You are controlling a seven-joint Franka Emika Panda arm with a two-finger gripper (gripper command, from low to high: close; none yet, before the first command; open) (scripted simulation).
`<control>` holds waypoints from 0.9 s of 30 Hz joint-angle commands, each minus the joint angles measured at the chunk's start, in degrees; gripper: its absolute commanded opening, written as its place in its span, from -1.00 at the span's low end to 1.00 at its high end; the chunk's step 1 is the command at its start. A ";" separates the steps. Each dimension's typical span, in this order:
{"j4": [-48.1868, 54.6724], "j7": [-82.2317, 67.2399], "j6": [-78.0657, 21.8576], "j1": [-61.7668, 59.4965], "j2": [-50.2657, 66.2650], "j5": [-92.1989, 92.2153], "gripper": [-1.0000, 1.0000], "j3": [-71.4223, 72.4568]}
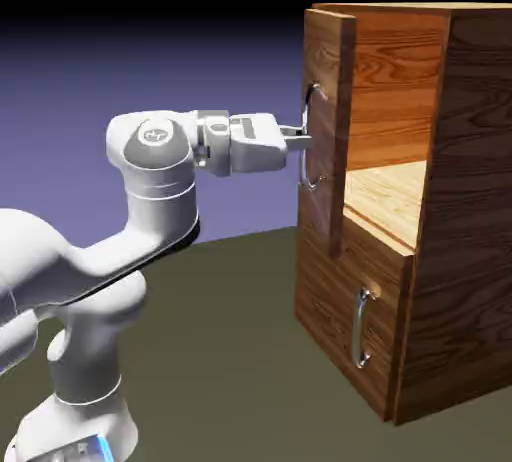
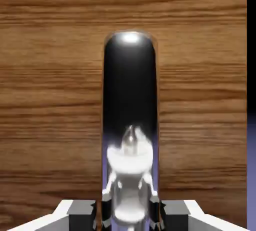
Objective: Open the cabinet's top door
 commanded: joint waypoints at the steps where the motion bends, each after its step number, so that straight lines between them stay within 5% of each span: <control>1: -0.68 0.47 -1.50 -0.30 -0.16 1.63 -1.00 2.09; 15: -2.94 7.38 -20.22 0.13 4.30 26.42 -1.00 31.16; 27: 6.79 16.31 -38.13 -3.64 21.45 49.38 -1.00 56.08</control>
